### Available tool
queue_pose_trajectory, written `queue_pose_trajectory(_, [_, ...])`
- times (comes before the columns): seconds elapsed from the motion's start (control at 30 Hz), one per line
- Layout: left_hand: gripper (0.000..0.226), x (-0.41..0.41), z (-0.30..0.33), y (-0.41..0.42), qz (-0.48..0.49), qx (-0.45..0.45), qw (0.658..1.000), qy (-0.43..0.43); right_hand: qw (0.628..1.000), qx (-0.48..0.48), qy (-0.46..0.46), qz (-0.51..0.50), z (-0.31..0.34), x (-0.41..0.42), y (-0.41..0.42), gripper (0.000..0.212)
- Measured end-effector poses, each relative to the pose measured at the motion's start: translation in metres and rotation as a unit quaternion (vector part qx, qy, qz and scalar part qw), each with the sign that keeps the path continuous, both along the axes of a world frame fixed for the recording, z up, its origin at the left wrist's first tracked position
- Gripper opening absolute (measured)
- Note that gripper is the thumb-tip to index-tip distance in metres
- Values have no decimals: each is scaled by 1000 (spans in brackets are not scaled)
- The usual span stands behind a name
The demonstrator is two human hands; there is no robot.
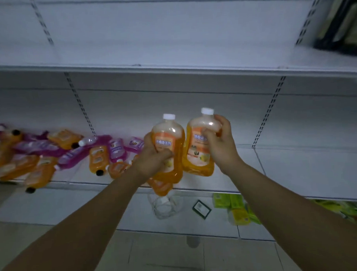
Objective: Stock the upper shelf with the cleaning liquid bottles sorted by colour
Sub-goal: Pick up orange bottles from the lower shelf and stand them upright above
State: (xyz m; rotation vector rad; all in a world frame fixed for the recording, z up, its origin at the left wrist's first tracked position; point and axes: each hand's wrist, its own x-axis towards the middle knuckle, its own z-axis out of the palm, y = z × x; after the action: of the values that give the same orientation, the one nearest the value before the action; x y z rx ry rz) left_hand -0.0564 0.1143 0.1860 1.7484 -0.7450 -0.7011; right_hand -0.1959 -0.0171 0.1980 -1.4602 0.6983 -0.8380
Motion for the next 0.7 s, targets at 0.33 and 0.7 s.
queue_pose_trajectory(0.33, [34, 15, 94, 119, 1, -105, 989, -107, 994, -81, -66, -32, 97, 15, 105, 40])
queue_pose_trajectory(0.7, [57, 48, 162, 128, 70, -196, 971, -122, 988, -92, -124, -8, 178, 59, 113, 36])
